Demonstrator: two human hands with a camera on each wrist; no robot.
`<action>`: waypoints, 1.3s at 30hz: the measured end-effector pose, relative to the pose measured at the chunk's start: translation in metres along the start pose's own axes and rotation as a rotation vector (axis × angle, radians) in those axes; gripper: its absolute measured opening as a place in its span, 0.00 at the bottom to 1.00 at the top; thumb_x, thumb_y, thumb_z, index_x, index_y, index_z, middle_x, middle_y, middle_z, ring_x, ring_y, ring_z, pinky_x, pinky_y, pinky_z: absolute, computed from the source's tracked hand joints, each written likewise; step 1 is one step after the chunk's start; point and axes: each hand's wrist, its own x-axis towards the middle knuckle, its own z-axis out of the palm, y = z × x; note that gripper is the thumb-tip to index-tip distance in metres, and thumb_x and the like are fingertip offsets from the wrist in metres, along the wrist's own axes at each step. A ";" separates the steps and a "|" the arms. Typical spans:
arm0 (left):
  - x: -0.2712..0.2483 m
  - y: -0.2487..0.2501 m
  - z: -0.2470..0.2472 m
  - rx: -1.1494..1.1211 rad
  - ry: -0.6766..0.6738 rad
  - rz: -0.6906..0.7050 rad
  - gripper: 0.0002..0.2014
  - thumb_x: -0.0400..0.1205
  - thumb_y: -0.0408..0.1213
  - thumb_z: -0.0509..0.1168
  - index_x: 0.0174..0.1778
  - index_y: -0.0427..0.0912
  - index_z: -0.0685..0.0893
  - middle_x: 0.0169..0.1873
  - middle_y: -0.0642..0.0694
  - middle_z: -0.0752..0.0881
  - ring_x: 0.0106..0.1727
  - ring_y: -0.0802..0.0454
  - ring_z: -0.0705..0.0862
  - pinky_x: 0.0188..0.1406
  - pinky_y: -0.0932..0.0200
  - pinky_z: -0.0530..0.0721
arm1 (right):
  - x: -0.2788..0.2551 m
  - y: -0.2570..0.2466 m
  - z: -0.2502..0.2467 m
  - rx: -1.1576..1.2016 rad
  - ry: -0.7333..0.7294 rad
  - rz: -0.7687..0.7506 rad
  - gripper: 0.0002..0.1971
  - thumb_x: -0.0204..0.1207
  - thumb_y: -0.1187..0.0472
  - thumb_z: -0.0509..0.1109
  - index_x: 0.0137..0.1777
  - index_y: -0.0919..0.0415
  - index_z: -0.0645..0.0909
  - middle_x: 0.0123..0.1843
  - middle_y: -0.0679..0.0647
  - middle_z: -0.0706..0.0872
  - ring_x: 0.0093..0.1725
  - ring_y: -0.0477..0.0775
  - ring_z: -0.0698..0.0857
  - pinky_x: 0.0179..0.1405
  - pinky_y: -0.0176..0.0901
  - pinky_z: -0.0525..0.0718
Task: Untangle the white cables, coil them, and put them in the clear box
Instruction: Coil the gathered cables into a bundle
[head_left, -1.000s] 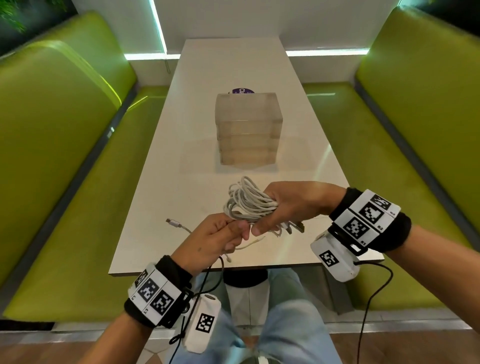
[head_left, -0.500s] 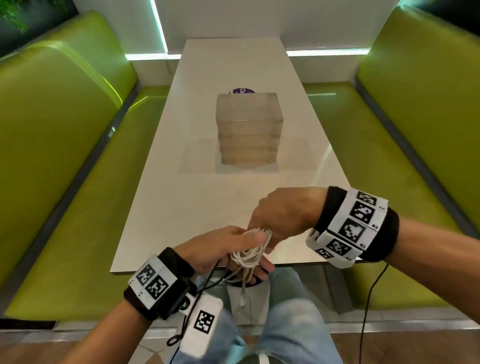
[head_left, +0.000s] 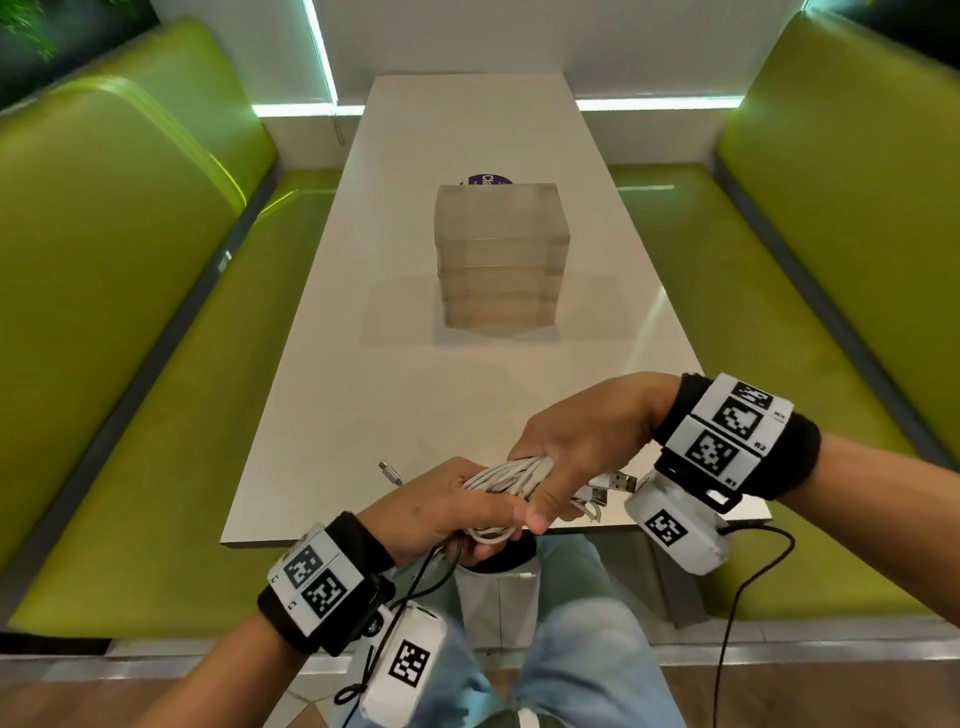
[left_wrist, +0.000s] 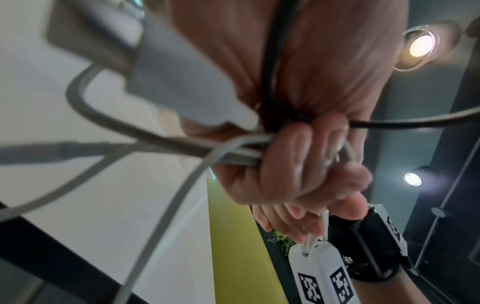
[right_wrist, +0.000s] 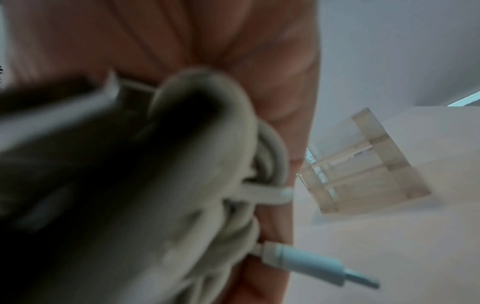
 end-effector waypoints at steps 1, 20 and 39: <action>0.000 0.000 0.001 -0.004 -0.007 -0.002 0.19 0.72 0.45 0.71 0.42 0.29 0.82 0.29 0.35 0.76 0.22 0.52 0.72 0.17 0.67 0.66 | 0.000 0.001 0.000 0.003 -0.002 0.005 0.11 0.74 0.58 0.74 0.46 0.67 0.81 0.30 0.51 0.84 0.30 0.51 0.82 0.30 0.40 0.80; 0.001 -0.007 -0.008 -0.088 0.121 0.171 0.39 0.71 0.75 0.56 0.53 0.39 0.83 0.32 0.41 0.82 0.40 0.41 0.87 0.44 0.46 0.86 | -0.040 0.000 -0.038 0.018 0.426 0.050 0.11 0.75 0.62 0.73 0.32 0.59 0.78 0.25 0.51 0.82 0.24 0.50 0.79 0.26 0.40 0.78; 0.017 -0.007 -0.004 -0.257 0.534 0.405 0.14 0.85 0.43 0.59 0.37 0.41 0.82 0.22 0.49 0.70 0.22 0.54 0.70 0.24 0.62 0.73 | -0.032 -0.005 -0.030 0.127 0.612 -0.019 0.14 0.75 0.61 0.73 0.28 0.57 0.78 0.25 0.49 0.83 0.25 0.50 0.81 0.28 0.44 0.78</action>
